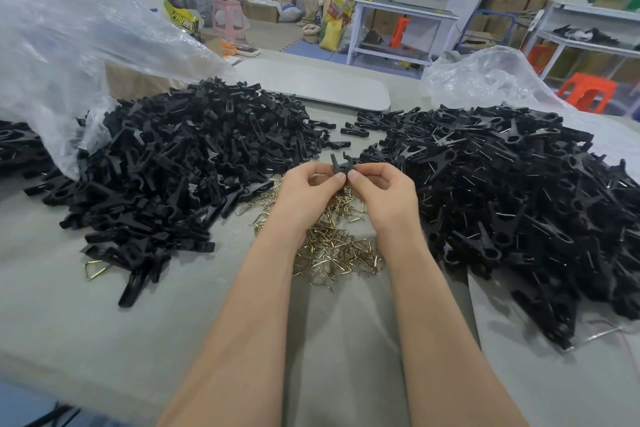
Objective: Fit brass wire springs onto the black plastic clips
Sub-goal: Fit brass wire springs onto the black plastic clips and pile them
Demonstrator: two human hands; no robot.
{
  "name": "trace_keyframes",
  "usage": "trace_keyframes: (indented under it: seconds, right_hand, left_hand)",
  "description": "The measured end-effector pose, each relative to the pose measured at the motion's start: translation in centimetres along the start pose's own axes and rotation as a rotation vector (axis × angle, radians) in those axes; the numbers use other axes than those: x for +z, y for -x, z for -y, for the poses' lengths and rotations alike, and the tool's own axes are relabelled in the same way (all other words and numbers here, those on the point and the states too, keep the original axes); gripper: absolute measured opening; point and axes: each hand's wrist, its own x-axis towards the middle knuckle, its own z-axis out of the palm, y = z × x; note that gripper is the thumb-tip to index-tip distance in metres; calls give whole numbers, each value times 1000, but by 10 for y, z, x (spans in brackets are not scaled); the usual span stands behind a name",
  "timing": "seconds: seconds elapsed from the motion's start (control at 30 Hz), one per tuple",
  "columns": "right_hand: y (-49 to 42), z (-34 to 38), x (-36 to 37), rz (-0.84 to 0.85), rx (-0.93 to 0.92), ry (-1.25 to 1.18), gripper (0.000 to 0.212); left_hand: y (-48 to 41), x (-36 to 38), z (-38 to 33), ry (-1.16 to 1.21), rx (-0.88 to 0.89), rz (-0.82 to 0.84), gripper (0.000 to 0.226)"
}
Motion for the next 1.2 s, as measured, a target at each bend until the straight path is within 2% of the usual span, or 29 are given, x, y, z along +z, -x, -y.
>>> trace_keyframes:
  seconds: [0.13, 0.23, 0.4, 0.47, 0.83, 0.97, 1.1, 1.2]
  right_hand:
    - [-1, -2, -1, 23, -5, 24, 12]
    - [-2, -2, 3, 0, -2, 28, 12]
    - [-1, 3, -1, -50, -15, -108, 19]
    - [0, 6, -2, -35, -17, -131, 25]
    - [1, 9, 3, 19, -92, -103, 23]
    - [2, 9, 2, 10, -117, -106, 22]
    - [2, 9, 2, 13, -106, -89, 24]
    - [2, 9, 2, 14, -107, -69, 26]
  left_hand:
    - [-1, 0, 1, -14, 13, -6, 20]
    - [-2, 3, 1, 23, 26, -22, 9]
    - [-5, 1, -1, 341, -6, -89, 11]
    - [-4, 1, -2, 399, 2, -94, 14]
    - [1, 10, -4, 221, 154, -33, 18]
    - [1, 8, -5, 215, 147, -30, 18]
    - [2, 10, -5, 267, 116, -58, 29]
    - [2, 9, -6, 280, 130, -106, 21]
